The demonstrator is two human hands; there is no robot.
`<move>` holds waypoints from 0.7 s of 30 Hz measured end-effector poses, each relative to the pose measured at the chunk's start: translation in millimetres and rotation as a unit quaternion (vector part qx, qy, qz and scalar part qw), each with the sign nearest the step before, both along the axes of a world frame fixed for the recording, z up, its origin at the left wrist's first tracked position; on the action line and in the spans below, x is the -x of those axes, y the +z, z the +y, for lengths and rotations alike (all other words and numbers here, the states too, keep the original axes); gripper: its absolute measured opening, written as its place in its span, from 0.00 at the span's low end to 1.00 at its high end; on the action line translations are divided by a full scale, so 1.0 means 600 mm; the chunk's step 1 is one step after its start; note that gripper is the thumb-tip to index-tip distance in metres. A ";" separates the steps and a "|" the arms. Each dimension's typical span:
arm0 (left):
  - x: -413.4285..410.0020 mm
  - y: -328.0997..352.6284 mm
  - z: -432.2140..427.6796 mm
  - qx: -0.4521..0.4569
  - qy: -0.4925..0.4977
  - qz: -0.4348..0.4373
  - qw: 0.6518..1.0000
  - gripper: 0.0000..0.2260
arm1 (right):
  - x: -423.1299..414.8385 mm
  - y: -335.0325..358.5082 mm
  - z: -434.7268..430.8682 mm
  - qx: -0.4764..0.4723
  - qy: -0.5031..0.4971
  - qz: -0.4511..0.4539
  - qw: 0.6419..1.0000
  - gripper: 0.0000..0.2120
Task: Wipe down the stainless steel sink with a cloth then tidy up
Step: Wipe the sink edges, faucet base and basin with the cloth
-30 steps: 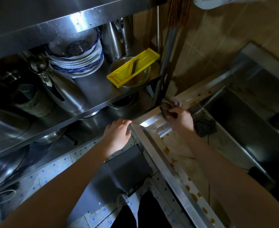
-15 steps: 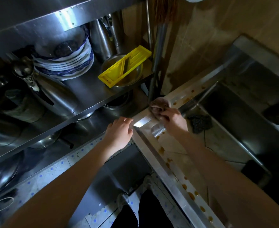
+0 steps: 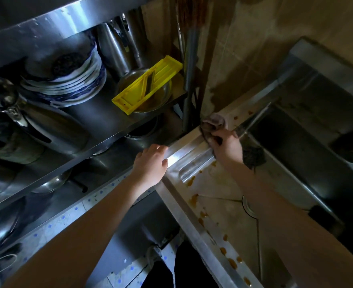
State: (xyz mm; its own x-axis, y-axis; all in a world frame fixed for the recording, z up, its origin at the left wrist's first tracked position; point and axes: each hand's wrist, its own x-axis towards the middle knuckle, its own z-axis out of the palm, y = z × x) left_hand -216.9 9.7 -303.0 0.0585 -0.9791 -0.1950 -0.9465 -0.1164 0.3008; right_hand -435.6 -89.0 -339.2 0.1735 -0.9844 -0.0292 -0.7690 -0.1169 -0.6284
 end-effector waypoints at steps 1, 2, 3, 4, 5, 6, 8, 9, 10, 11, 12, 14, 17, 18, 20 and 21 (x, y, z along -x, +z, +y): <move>0.005 0.000 -0.008 -0.003 0.000 0.002 1.000 0.17 | 0.000 -0.002 0.010 0.009 0.025 0.006 1.000 0.10; 0.010 -0.001 -0.015 -0.005 0.002 0.004 1.000 0.18 | 0.002 -0.005 0.017 0.027 0.050 0.010 0.998 0.09; 0.015 -0.001 -0.023 -0.005 0.001 0.004 1.000 0.18 | 0.004 -0.007 0.022 0.047 0.072 0.013 0.996 0.09; 0.021 -0.002 -0.030 -0.004 -0.001 0.000 1.000 0.19 | 0.007 -0.008 0.023 0.064 0.089 0.017 0.994 0.09; 0.026 -0.002 -0.038 -0.003 -0.004 -0.003 1.000 0.19 | 0.011 -0.009 0.020 0.075 0.101 0.020 0.992 0.09; 0.032 -0.002 -0.046 -0.003 -0.007 -0.005 1.000 0.19 | 0.016 -0.011 0.013 0.080 0.106 0.021 0.991 0.09; 0.045 0.001 -0.063 -0.009 -0.013 -0.005 1.000 0.20 | 0.029 -0.015 -0.008 0.072 0.094 0.015 0.993 0.10; 0.051 0.002 -0.071 -0.014 -0.015 -0.001 1.000 0.20 | 0.036 -0.017 -0.019 0.068 0.084 0.015 0.994 0.10; 0.058 0.003 -0.078 -0.017 -0.018 0.002 1.000 0.20 | 0.044 -0.018 -0.031 0.071 0.077 0.017 0.994 0.10; 0.066 0.004 -0.087 -0.018 -0.023 0.003 1.000 0.20 | 0.054 -0.017 -0.046 0.077 0.072 0.019 0.994 0.09; 0.072 0.006 -0.095 -0.018 -0.029 0.003 0.999 0.20 | 0.062 -0.015 -0.060 0.087 0.068 0.018 0.994 0.09; 0.078 0.009 -0.104 -0.015 -0.039 0.000 0.999 0.20 | 0.079 -0.009 -0.089 0.107 0.052 0.015 0.993 0.09; 0.089 0.008 -0.124 -0.011 -0.052 -0.001 0.999 0.19 | 0.111 -0.010 -0.139 0.082 -0.012 0.009 0.996 0.11; 0.092 0.008 -0.131 -0.010 -0.055 -0.001 0.998 0.19 | 0.120 -0.011 -0.153 0.057 -0.032 0.000 0.998 0.11; 0.095 0.006 -0.143 -0.008 -0.063 -0.001 0.998 0.19 | 0.127 -0.010 -0.168 0.019 -0.060 -0.014 0.998 0.12; 0.096 0.005 -0.147 -0.009 -0.068 -0.002 0.998 0.19 | 0.125 -0.009 -0.167 0.013 -0.063 -0.014 0.998 0.12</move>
State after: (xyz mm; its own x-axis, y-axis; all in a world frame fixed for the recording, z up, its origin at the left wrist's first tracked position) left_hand -274.6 -78.7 -299.8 -0.0742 -0.9743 -0.2127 -0.9551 0.0081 0.2961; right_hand -510.7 -189.4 -344.8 0.0478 -0.9989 0.0003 -0.7604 -0.0366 -0.6484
